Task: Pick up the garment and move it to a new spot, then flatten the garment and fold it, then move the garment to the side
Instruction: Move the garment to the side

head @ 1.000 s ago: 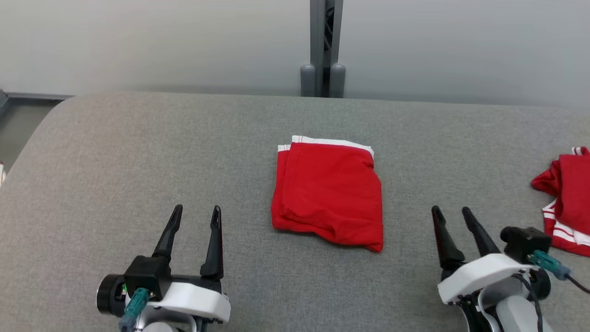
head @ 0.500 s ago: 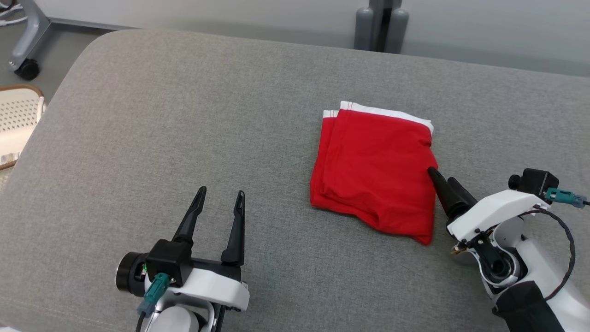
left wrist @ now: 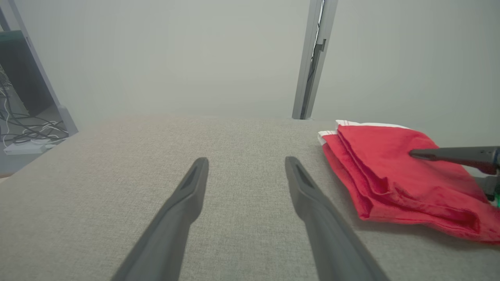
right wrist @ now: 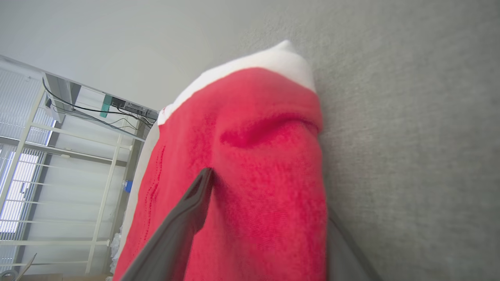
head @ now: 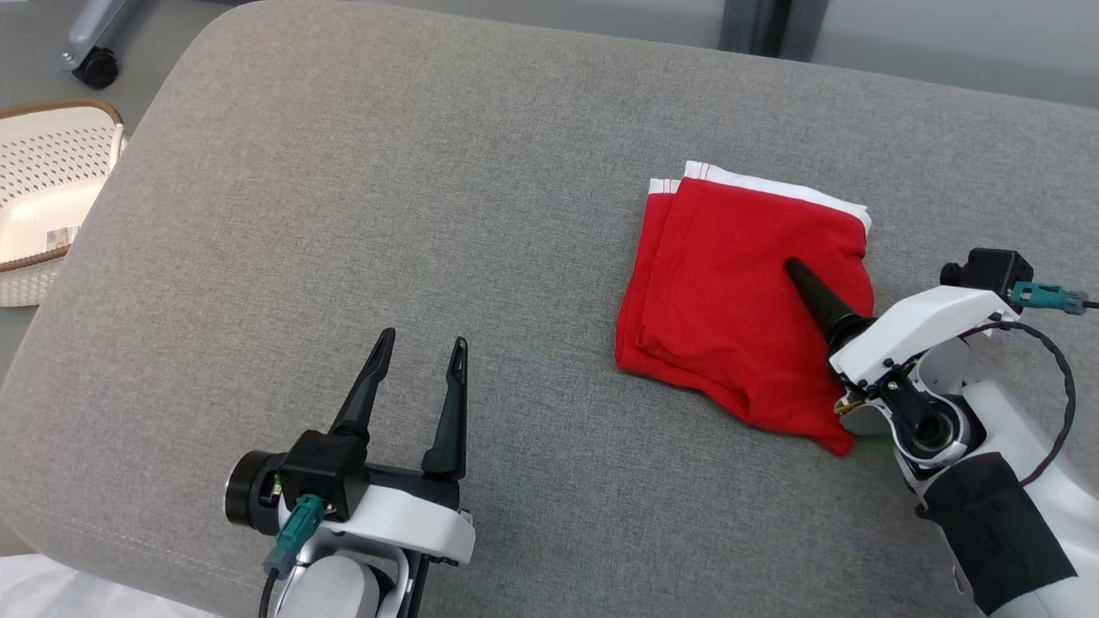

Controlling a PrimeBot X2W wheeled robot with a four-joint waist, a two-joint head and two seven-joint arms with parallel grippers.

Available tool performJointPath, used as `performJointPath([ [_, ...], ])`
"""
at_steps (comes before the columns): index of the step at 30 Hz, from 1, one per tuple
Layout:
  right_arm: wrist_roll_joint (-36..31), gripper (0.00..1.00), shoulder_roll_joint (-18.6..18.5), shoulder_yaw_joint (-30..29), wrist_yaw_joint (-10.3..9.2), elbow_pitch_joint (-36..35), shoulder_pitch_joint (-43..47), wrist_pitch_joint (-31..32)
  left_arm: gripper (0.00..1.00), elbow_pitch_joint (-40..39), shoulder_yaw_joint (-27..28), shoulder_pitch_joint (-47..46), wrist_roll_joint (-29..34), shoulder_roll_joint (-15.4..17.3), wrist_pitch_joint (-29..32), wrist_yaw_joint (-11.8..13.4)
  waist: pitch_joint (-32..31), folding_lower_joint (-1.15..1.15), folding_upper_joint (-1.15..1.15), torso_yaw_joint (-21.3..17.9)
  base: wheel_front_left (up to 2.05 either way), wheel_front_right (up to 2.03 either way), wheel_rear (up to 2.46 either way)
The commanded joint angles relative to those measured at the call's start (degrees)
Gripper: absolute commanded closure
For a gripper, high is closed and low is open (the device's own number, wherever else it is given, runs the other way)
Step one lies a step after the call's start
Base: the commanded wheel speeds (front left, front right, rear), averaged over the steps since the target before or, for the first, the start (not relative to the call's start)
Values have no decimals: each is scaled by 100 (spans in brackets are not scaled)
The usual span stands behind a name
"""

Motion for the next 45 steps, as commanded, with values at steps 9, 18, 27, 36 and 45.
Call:
performJointPath([
  [9,91,100,46,710,28,268,-122,-222,0,-26,-58,-221,44,21,-19,25,52,0,0,-19,0,0,0],
  [18,-249,100,-475,1523,21,276,-121,-635,0,44,-98,-156,40,18,-19,-29,-195,0,0,-244,0,0,0],
  [27,-1056,100,-1409,2578,21,348,-361,-868,0,44,-205,-246,96,17,-19,-36,-367,0,0,-741,0,0,0],
  [36,-1802,100,-2354,2989,21,140,-862,-946,0,-73,-330,-444,2,21,-19,67,-86,0,0,-1411,0,0,0],
  [45,-2350,100,-3371,2689,21,-96,-1177,-862,0,-25,-422,-708,-53,21,-19,74,349,0,0,-1765,0,0,0],
])
